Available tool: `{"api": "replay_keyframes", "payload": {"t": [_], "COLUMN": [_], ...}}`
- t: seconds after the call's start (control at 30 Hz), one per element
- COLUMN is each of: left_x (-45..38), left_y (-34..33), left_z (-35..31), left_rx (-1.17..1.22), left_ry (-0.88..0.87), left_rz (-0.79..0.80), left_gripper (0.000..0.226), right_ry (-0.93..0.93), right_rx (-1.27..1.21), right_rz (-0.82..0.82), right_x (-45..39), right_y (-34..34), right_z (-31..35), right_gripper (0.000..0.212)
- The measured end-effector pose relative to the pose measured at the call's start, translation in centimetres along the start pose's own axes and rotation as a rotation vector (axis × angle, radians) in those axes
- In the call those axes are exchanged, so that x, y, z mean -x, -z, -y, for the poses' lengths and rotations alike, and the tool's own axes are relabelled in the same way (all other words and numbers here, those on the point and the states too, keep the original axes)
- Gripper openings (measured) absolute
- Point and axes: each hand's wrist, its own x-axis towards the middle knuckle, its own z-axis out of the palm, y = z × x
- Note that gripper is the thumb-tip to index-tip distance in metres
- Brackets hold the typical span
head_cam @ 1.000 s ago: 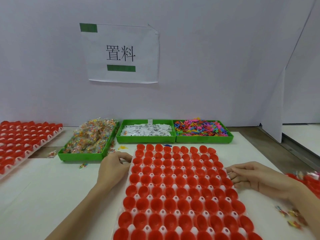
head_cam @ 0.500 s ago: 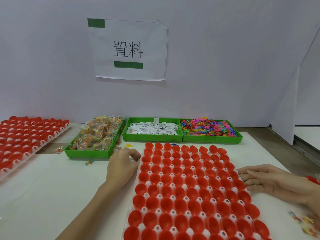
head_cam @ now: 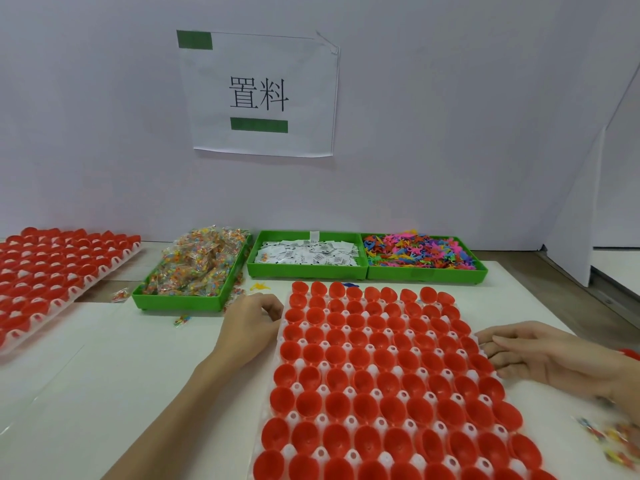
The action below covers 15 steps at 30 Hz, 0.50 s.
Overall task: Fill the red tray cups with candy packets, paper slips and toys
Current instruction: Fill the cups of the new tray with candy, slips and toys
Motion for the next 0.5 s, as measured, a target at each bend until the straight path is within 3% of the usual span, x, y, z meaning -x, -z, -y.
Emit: {"api": "replay_keyframes", "payload": {"t": [0.2, 0.33, 0.43, 0.5], "left_x": [0.3, 0.7, 0.7, 0.9], "left_y": [0.3, 0.6, 1.1, 1.3], "left_z": [-0.2, -0.6, -0.7, -1.0], "left_rx": [-0.004, 0.013, 0.043, 0.086], "left_ry": [-0.008, -0.022, 0.025, 0.078], "left_rz": [0.005, 0.026, 0.09, 0.125], "left_gripper": [0.018, 0.034, 0.023, 0.027], "right_ry": [0.017, 0.012, 0.009, 0.006], "right_rx": [0.092, 0.077, 0.086, 0.094], "right_rz": [0.015, -0.015, -0.012, 0.009], "right_x": [0.5, 0.8, 0.8, 0.9], "right_y": [-1.1, -1.8, -1.8, -2.0], "right_z": [1.3, 1.7, 1.9, 2.1], "right_gripper": [0.031, 0.03, 0.031, 0.033]}}
